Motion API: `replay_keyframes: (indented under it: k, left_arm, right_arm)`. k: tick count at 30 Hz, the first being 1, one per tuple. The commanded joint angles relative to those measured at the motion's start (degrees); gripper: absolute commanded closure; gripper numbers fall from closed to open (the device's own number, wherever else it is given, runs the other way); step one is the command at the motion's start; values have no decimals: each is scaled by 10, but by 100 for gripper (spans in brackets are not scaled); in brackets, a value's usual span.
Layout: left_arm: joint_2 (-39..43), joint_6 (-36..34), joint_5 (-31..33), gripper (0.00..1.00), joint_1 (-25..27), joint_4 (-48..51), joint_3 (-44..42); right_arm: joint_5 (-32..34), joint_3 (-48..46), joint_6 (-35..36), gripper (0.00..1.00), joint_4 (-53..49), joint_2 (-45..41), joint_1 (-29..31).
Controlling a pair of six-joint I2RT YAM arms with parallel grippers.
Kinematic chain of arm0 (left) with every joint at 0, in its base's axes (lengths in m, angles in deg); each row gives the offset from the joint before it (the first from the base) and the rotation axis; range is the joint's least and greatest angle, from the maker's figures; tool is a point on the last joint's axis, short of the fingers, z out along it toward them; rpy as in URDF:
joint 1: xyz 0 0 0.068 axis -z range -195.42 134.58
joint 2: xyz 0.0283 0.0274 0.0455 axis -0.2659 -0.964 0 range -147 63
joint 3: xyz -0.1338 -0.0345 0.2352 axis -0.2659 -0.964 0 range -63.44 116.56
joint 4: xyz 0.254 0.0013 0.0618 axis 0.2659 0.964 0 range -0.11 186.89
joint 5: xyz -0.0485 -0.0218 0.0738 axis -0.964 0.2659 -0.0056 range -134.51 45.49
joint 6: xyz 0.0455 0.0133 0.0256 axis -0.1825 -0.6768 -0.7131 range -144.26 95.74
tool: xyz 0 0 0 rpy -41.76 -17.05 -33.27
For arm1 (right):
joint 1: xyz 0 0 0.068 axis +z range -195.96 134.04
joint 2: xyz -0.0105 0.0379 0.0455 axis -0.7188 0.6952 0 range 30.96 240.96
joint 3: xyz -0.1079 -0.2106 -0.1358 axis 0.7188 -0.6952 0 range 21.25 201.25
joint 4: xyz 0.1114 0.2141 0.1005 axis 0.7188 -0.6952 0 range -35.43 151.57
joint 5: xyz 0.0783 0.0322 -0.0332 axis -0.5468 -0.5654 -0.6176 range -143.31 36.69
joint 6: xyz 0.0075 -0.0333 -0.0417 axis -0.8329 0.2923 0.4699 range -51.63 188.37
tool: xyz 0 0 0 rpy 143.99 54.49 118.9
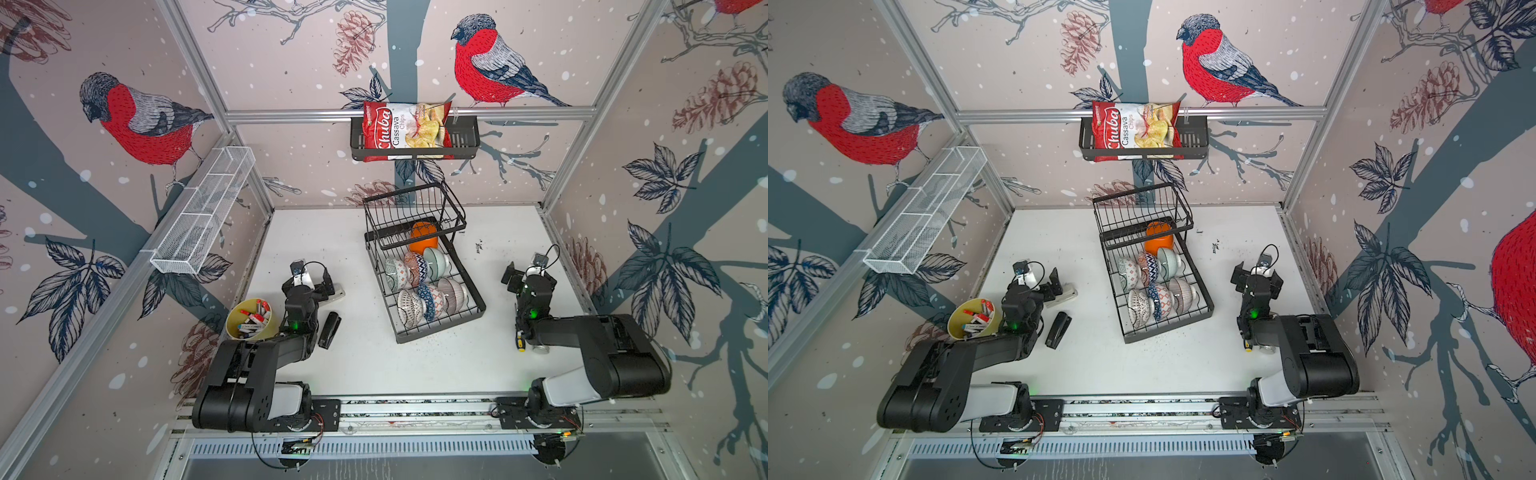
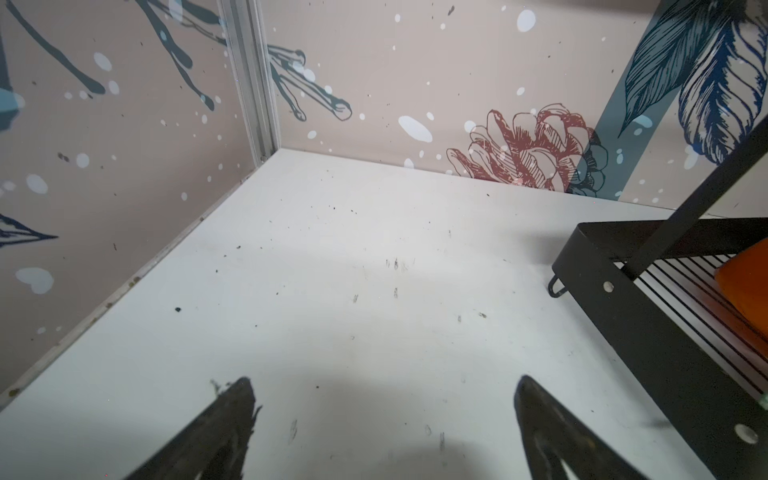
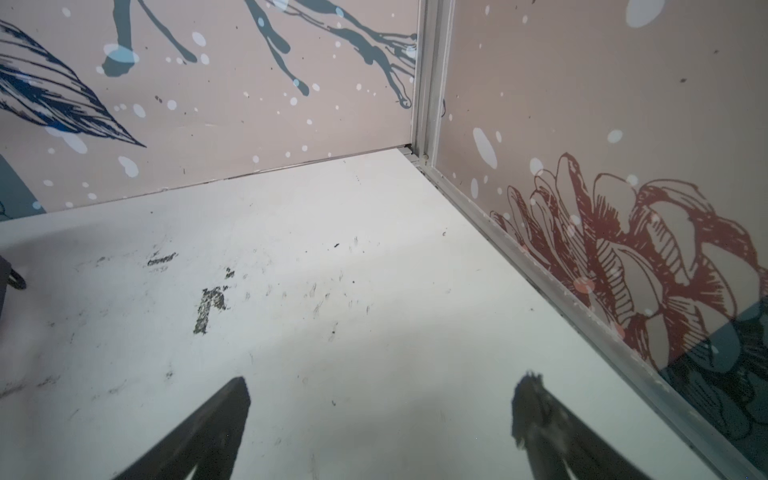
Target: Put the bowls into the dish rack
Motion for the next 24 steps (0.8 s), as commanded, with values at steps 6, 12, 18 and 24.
replay_keyframes:
  k: [6,12,18,24]
  left_arm:
    - [-17,-54,45,4,-2,-137,-27]
    - [-146,-65,58,4,-2,-320,-56]
    - [-143,-49,115,2,0,-208,6]
    - [-139,-48,119,2,3,-202,4]
  right_arm:
    - [-40,2,8,0,30,2,-5]
    - [-50,7,5,0,21,3,-10]
    - [-74,24,-6,1,-8,8,-26]
    - [-71,27,-5,1,-11,9,-24]
